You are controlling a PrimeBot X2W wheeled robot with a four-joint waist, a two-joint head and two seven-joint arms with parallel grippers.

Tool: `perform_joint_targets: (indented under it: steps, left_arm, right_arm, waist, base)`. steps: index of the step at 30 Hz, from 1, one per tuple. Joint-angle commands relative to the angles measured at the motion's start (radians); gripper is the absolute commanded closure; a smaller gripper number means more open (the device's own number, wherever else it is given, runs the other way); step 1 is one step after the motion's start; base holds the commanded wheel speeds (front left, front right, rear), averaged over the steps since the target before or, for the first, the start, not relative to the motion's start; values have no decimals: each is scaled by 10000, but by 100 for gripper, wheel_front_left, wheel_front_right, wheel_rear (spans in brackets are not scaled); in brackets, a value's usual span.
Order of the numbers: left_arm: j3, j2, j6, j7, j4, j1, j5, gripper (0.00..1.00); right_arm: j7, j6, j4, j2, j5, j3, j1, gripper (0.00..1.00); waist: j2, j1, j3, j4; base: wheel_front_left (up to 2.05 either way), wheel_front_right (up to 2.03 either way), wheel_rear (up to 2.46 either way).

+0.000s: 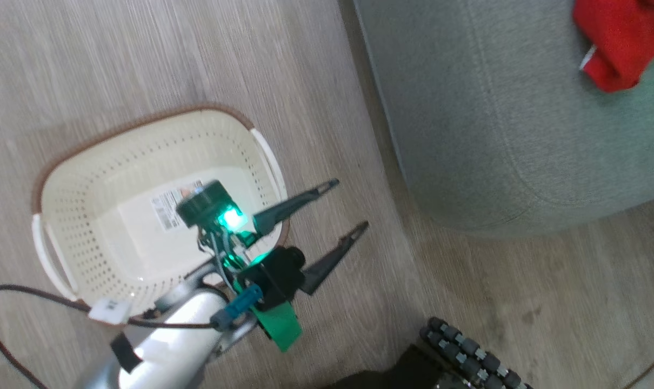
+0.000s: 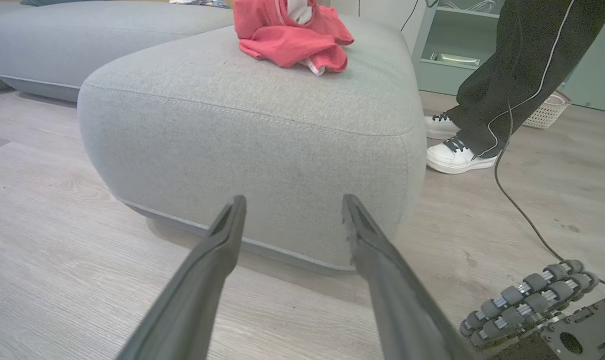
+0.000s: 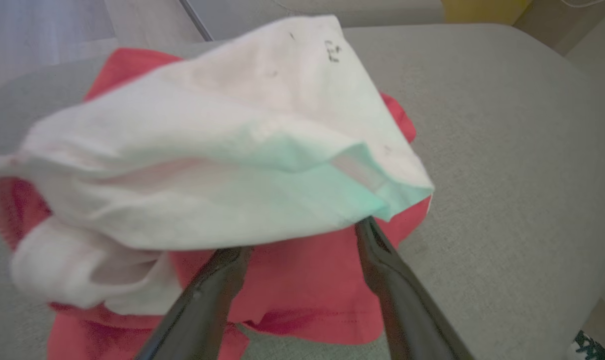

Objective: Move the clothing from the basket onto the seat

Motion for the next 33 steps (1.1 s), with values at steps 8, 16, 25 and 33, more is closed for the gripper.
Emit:
perform_joint_targets:
  steps: [8,16,25,33]
  left_arm:
    - [548,-784,-10,-47,-68,708,-73,0]
    - [1319,-1454,56,-47,2,1159,-47,0]
    - [2618,-1952,151,-47,-54,1657,-60,0]
    - [3960,-2427,302,-48,-137,2075,-135,0]
  right_arm:
    - [-251,-2,-1923,-382,1001,1178,1418,0]
    - [-1284,-2,-4976,-1130,3401,1562,3123,0]
    - [-1947,-2,-8099,-1454,4337,1897,4849,0]
    - [-2014,-2,-10175,-84,3800,1330,6367,0]
  waist:
    - [-1,1,-1834,180]
    - [-1,1,-3101,802]
    - [-1,1,-4002,1475]
    - [-1,1,-4478,2236]
  base:
    - [0,0,0]
    - [0,0,0]
    - [0,0,0]
    - [0,0,0]
